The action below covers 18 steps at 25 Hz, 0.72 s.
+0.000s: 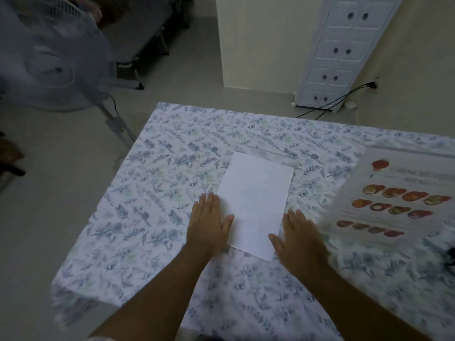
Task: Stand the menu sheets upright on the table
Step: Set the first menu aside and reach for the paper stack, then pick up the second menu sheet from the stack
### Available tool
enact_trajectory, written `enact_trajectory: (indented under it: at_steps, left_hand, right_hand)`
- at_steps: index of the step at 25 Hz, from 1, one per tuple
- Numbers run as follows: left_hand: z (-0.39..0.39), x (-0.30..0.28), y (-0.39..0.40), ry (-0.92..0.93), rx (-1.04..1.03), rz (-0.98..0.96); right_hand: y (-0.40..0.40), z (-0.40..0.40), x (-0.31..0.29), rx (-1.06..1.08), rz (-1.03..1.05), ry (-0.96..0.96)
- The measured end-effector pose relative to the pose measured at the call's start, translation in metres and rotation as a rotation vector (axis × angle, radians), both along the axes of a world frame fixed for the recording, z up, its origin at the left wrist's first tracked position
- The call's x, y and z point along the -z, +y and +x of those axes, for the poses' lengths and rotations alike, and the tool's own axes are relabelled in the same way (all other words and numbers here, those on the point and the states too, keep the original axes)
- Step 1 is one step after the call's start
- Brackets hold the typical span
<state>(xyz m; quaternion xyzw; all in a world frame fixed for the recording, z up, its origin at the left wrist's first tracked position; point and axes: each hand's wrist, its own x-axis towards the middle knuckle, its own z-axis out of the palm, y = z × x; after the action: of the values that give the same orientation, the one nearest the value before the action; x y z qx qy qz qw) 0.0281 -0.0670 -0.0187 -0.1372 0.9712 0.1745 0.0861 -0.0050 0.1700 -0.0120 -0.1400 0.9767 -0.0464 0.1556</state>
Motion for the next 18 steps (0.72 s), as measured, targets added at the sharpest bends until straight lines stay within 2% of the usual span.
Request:
enact_trajectory:
  at_steps: [2, 4, 7, 9, 11, 14, 18]
  left_hand:
    - [-0.008, 0.015, -0.025, -0.074, -0.014, 0.026]
    - [-0.009, 0.025, -0.037, -0.097, -0.022, 0.136]
    - [-0.008, 0.031, -0.036, -0.003, -0.088, 0.304]
    - [-0.015, 0.028, -0.034, 0.074, -0.241, 0.429]
    - [-0.024, 0.024, -0.036, 0.109, -0.385, 0.564]
    - [-0.025, 0.01, -0.046, 0.073, -0.521, 0.816]
    - [-0.013, -0.021, -0.057, 0.063, -0.597, 0.962]
  right_hand:
    - [-0.018, 0.001, 0.011, 0.104, 0.027, -0.059]
    - [-0.034, 0.002, 0.017, 0.307, -0.099, -0.089]
    - [-0.052, -0.008, 0.019, 0.671, -0.451, -0.159]
    - [-0.056, -0.013, 0.019, 0.938, -0.764, -0.273]
    - [-0.053, -0.017, 0.014, 1.099, -0.937, -0.399]
    - [-0.04, -0.019, 0.002, 1.167, -1.18, -0.569]
    - [-0.017, -0.013, -0.021, 0.975, -1.356, -0.564]
